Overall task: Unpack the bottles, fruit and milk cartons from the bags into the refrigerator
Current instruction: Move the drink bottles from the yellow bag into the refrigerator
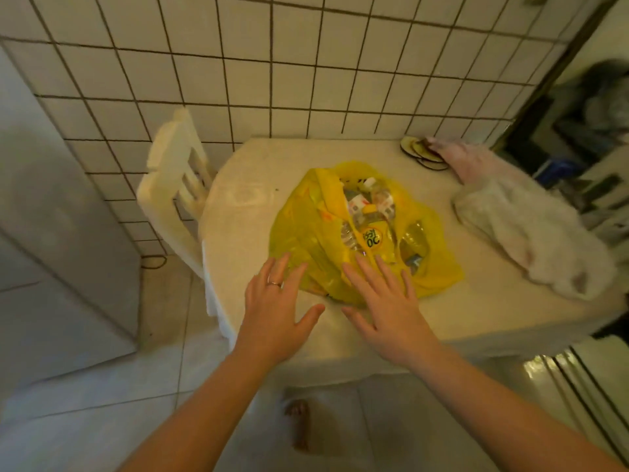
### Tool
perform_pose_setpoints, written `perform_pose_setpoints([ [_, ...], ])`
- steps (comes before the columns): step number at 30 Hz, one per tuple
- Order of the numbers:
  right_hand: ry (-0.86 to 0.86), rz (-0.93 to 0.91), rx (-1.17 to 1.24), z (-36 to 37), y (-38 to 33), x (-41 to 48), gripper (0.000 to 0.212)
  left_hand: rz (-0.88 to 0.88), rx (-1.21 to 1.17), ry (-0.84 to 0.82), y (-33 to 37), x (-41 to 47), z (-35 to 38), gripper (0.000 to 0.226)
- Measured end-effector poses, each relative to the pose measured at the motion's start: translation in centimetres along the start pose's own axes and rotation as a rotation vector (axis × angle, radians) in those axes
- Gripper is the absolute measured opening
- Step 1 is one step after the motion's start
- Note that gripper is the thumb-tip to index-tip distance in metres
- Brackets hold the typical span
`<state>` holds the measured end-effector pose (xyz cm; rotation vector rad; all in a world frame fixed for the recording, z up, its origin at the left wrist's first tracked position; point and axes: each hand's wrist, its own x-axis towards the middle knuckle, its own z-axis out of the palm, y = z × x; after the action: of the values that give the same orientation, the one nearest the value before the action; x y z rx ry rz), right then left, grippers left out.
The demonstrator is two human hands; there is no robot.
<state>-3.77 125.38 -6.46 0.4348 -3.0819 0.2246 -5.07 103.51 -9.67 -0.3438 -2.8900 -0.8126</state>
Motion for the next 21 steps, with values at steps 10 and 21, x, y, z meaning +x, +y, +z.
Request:
perform_pose_setpoints([
  [10,-0.028,0.092,0.106,-0.5,9.0,6.0,0.066,0.133,0.074,-0.023,4.8,12.6,4.5,0.066],
  [21,-0.022,-0.033,0.346,-0.2,11.8,13.8,0.063,-0.232,-0.131,0.058,7.7,16.2,5.3,0.014],
])
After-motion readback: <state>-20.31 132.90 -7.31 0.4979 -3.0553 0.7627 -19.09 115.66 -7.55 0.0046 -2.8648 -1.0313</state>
